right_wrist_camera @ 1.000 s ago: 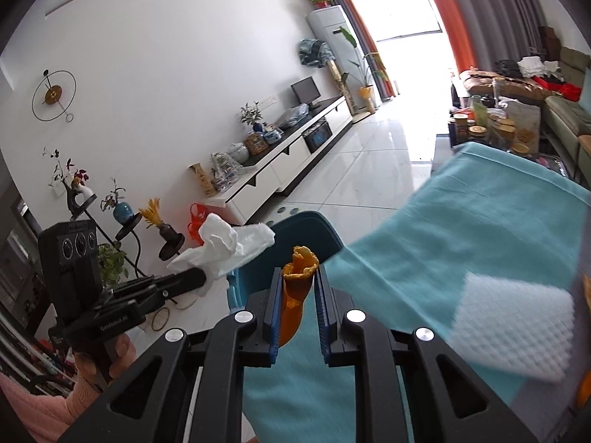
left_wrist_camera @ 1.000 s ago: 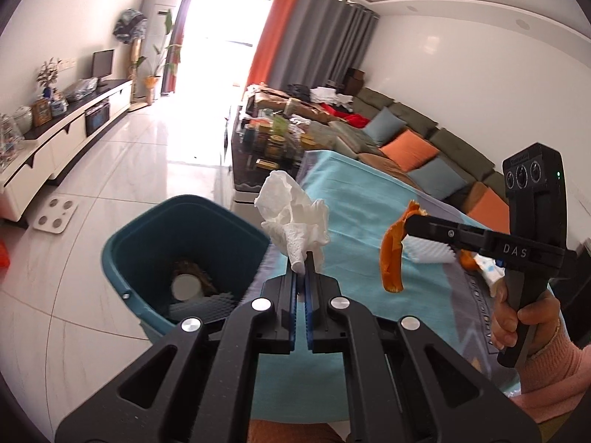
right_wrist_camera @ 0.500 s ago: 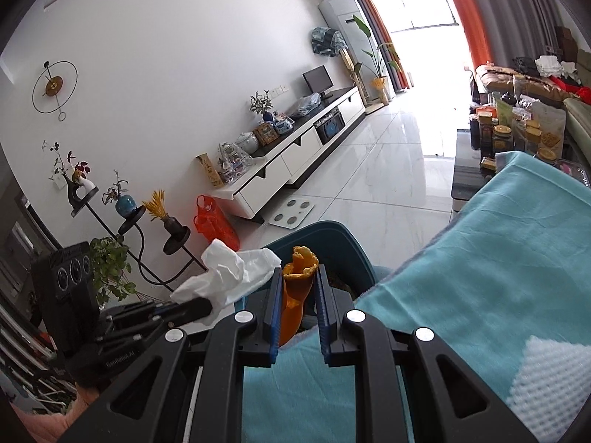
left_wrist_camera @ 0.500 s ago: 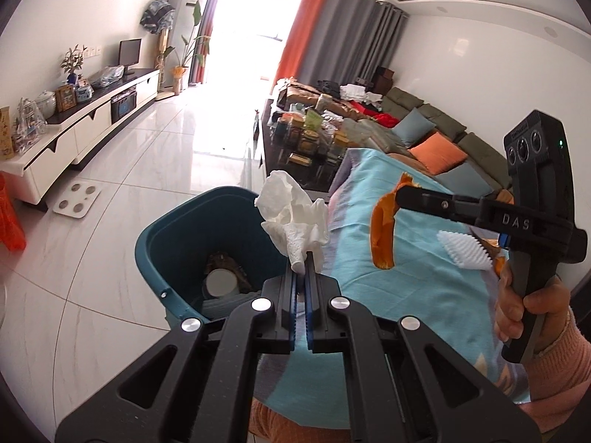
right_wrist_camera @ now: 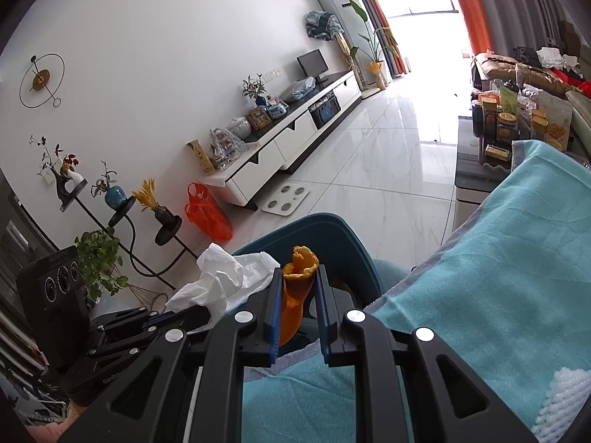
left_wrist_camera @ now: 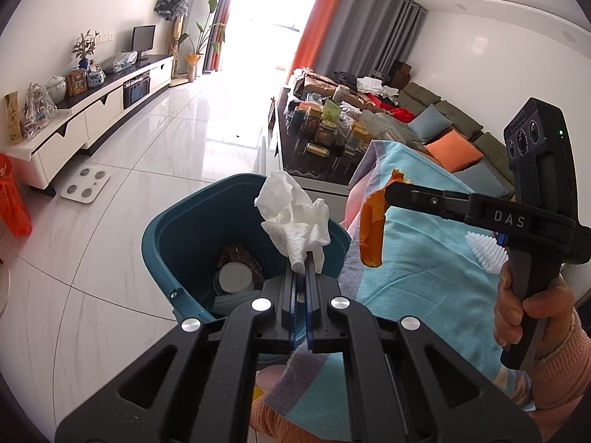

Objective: Collect trash
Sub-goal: 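Carry the orange peel and tissue with both tools over the teal bin, then open both tools to drop the peel and tissue into the bin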

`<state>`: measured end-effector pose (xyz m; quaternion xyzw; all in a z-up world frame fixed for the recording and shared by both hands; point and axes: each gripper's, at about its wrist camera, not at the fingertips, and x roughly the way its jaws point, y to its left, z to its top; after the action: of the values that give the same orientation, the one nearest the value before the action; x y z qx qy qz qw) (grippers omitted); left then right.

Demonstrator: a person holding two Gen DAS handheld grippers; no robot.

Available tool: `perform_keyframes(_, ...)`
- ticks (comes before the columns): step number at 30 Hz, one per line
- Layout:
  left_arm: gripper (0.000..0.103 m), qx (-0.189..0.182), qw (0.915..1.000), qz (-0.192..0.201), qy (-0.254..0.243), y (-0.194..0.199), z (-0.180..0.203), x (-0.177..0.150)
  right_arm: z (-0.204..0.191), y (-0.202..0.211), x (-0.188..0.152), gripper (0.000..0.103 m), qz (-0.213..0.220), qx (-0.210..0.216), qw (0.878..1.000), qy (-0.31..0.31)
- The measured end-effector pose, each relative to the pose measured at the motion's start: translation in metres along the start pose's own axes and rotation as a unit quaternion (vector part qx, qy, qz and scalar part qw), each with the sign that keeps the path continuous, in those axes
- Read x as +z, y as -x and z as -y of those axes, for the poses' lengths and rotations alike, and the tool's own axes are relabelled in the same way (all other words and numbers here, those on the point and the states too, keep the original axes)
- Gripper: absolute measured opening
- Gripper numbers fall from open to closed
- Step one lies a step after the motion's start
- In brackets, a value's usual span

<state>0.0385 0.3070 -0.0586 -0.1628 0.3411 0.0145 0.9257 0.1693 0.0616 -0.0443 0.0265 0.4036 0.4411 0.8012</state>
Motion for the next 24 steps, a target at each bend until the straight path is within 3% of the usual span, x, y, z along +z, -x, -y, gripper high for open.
perform_keyframes(24, 0.006, 0.015, 0.9983, -0.049, 0.026, -0.047, -0.021, -0.002, -0.007, -0.049, 0.008, 0.018, -0.06, -0.022, 0.998, 0.002)
